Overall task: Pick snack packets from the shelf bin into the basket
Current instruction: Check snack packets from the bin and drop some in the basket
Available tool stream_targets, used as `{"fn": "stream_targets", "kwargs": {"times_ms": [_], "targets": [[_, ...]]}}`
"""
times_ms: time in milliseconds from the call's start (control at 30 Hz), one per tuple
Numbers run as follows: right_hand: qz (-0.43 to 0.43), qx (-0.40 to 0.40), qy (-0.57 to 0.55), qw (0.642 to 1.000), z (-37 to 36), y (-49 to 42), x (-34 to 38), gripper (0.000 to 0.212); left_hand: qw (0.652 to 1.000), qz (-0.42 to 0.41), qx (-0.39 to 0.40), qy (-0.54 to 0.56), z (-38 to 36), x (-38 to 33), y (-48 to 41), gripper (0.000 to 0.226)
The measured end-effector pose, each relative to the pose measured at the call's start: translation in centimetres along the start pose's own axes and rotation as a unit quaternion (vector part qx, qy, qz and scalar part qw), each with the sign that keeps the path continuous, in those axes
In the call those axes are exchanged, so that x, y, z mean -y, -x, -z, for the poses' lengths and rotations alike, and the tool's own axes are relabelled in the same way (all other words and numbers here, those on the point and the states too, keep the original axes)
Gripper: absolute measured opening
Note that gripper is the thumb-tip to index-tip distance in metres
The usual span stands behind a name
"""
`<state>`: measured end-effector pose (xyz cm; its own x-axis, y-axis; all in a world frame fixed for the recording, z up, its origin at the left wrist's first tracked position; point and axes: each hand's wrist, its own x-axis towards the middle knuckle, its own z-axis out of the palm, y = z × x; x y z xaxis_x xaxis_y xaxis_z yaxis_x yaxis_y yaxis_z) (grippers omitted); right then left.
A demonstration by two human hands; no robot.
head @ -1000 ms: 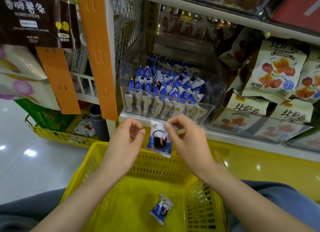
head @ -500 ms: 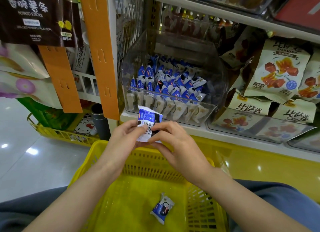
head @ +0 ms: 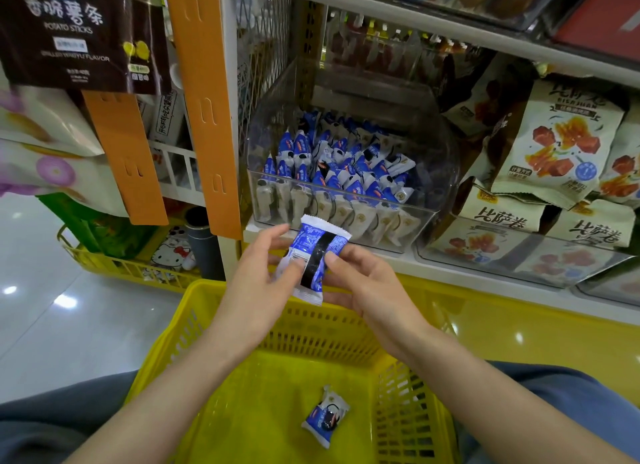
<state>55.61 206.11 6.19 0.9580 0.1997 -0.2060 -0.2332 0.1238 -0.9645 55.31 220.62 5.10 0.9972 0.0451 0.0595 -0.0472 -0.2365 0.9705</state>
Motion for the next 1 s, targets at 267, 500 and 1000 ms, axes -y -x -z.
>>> {"fn": "stream_targets", "kwargs": {"times_ms": [267,500,1000], "targets": [[0.011,-0.007,0.043,0.999,-0.3,-0.2,-0.5,0.028,0.994,-0.072,0.035,-0.078,-0.3,0.8,0.5,0.040],[0.068,0.003,0.114,0.991,-0.1,-0.3,-0.9,0.030,0.985,-0.106,0.052,-0.130,0.0,0.7,1.0,0.025],[0.146,-0.003,0.251,0.957,-0.1,-0.3,-2.5,0.023,0.936,-0.155,0.034,-0.315,0.6,0.8,1.1,0.030]]}}
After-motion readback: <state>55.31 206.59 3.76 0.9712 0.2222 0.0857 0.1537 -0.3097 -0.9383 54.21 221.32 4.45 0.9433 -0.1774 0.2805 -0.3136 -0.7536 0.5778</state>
